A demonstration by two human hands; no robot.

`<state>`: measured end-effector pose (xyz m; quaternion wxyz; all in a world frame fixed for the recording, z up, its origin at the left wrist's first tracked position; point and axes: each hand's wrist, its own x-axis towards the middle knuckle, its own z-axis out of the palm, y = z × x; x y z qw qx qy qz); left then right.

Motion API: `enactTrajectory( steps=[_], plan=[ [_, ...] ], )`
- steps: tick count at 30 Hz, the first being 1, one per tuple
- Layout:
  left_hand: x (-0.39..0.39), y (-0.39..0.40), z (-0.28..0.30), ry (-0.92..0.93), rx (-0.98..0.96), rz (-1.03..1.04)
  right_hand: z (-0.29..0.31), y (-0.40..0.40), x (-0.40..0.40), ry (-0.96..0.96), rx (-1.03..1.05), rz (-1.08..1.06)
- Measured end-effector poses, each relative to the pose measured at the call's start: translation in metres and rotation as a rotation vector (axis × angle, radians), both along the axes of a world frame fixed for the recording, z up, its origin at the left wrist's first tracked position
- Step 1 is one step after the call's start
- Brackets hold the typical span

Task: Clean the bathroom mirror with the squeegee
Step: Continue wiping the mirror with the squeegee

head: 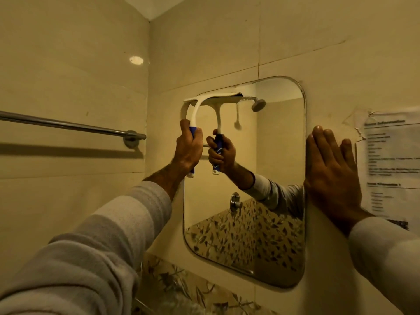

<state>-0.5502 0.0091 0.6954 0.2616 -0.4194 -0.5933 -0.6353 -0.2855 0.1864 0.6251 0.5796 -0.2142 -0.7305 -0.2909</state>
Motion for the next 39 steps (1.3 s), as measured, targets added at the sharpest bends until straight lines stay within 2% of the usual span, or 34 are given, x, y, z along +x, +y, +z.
enactTrajectory(
  steps=[7, 21, 31, 39],
  plan=[
    [-0.006, -0.007, -0.062, -0.020, -0.066, -0.061, 0.001, -0.002, 0.001, 0.000, -0.015, 0.005],
    [0.033, -0.057, -0.269, -0.143, -0.369, -0.034, 0.002, -0.009, 0.004, -0.031, -0.054, 0.004],
    [0.049, -0.070, -0.294, -0.222, -0.439, 0.007, 0.002, -0.014, 0.006, -0.052, -0.076, 0.010],
    [0.047, -0.097, -0.332, -0.337, -0.628, 0.058, 0.004, -0.015, 0.007, -0.059, -0.088, 0.014]
  ],
)
